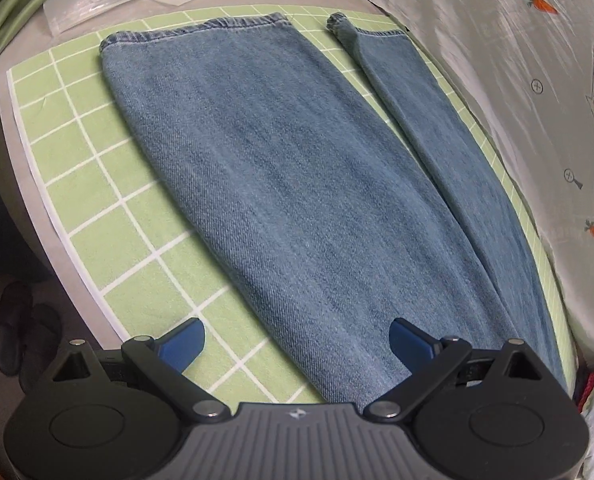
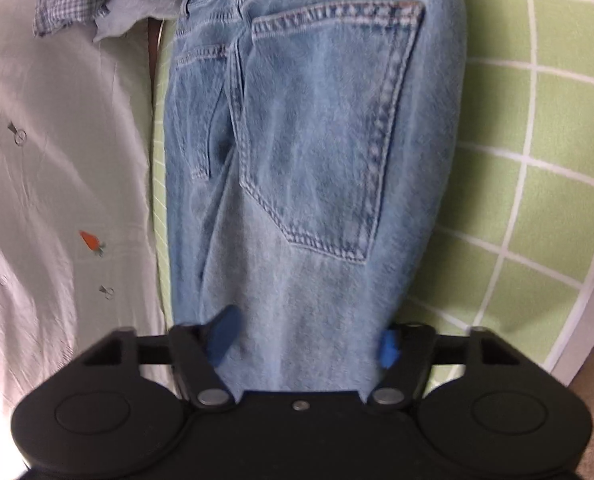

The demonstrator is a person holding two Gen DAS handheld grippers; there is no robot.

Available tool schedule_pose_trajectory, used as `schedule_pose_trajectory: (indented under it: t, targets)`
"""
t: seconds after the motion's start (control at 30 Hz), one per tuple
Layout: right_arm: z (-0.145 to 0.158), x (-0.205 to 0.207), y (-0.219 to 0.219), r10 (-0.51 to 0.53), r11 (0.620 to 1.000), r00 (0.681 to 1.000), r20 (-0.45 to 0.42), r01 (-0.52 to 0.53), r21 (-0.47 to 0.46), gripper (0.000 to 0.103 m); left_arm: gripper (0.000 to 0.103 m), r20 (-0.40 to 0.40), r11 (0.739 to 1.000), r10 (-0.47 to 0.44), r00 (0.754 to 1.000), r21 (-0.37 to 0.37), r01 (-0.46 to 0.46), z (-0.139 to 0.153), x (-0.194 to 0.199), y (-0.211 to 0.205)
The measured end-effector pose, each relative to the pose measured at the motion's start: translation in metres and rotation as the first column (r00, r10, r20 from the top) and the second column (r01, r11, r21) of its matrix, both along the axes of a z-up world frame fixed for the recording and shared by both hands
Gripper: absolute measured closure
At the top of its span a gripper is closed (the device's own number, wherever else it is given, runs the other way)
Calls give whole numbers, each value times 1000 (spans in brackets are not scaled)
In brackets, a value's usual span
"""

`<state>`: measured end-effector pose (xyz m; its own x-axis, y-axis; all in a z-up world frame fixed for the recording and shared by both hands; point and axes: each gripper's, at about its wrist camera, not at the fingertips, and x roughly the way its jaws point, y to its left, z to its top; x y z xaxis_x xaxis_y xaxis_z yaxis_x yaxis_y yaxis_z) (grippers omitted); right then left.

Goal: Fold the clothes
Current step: 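Grasp the jeans thigh below the back pockets with the right gripper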

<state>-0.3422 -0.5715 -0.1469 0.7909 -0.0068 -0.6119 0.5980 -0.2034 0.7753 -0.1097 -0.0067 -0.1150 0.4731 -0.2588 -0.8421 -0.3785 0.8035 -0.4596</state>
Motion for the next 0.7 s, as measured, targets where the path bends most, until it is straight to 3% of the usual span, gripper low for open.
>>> schedule_pose_trajectory:
  t: [0.03,0.1,0.17,0.37,0.5,0.57,0.7]
  targets:
    - [-3,0,3,-9,1000,1000,8,9,17,55,5,1,1000,0,1000,-2,0,0,0,2]
    - [-6,-2,10,-30,999,999,28,29,37,81,5,1,1000,5,1000,6,-5,1,0,5]
    - [-7,-5,15,-49,998,998,38,48,46,97,5,3,1000,26,1000,5,-26,1,-1,11]
    - [9,-6,17,-63,998,992,110,65,-19,99,7,15,992,120,993,-29,-119,2,-1,32]
    - [13,-7,16,-73,997,989,132,76,-16,99,13,31,982,150,988,-118,-146,-3,1,35]
    - [12,-7,17,-102,995,983,152,101,13,99,23,11,975,136,991,-178,-132,-7,2,29]
    - [16,-3,14,-120,993,977,175,118,24,99,23,-18,958,111,994,-265,-111,-16,-3,11]
